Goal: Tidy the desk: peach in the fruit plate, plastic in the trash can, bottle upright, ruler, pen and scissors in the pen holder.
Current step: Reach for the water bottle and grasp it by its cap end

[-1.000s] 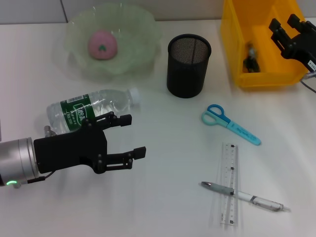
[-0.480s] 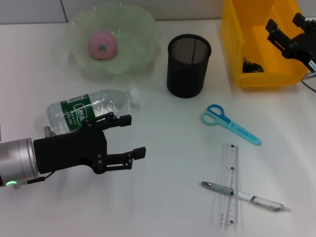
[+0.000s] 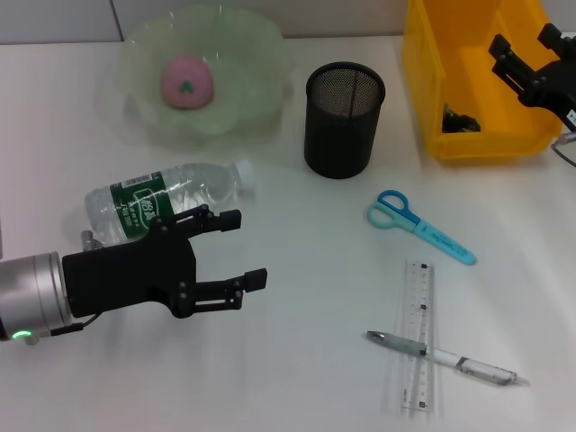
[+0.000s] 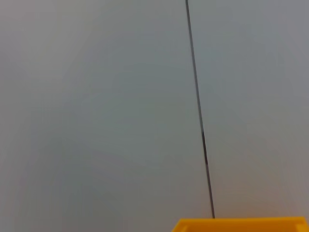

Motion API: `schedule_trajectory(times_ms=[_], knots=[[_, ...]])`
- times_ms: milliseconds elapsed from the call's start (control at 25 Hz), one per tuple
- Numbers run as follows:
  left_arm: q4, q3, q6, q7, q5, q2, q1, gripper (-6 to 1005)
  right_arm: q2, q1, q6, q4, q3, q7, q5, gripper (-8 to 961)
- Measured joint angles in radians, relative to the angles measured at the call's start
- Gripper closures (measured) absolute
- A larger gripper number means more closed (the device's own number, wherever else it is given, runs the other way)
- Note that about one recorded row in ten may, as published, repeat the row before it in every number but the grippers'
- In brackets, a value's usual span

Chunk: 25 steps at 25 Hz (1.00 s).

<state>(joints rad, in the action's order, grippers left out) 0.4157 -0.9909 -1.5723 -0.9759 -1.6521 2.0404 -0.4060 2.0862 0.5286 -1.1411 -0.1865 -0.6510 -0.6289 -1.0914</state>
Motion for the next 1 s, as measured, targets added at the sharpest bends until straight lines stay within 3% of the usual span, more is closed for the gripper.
schedule_trajectory(times_ms=[360,640,760,840,1000], knots=[[0.0,0.0,0.0,0.0,0.0,0.0,-0.003,238,-0.007,-0.045,-0.14,-0.019,-0.026,-0.112,-0.044,192],[0.004,0.001,0.007,-0.007,0.0,0.0,-0.008,240,-0.027,-0.138,-0.374,-0.182,-0.042,-0.357,-0.35,194],[0.004,0.001,0.007,-0.007,0.0,0.001,-0.011,241,-0.038,-0.145,-0.426,-0.205,-0.039,-0.383,-0.432,194],[0.003,0.001,0.008,-0.007,0.0,0.001,-0.012,241,-0.049,-0.147,-0.477,-0.252,-0.032,-0.423,-0.577,193],[0.002,0.001,0.009,-0.011,0.0,0.001,-0.018,242,-0.052,-0.147,-0.505,-0.297,-0.03,-0.442,-0.699,193]])
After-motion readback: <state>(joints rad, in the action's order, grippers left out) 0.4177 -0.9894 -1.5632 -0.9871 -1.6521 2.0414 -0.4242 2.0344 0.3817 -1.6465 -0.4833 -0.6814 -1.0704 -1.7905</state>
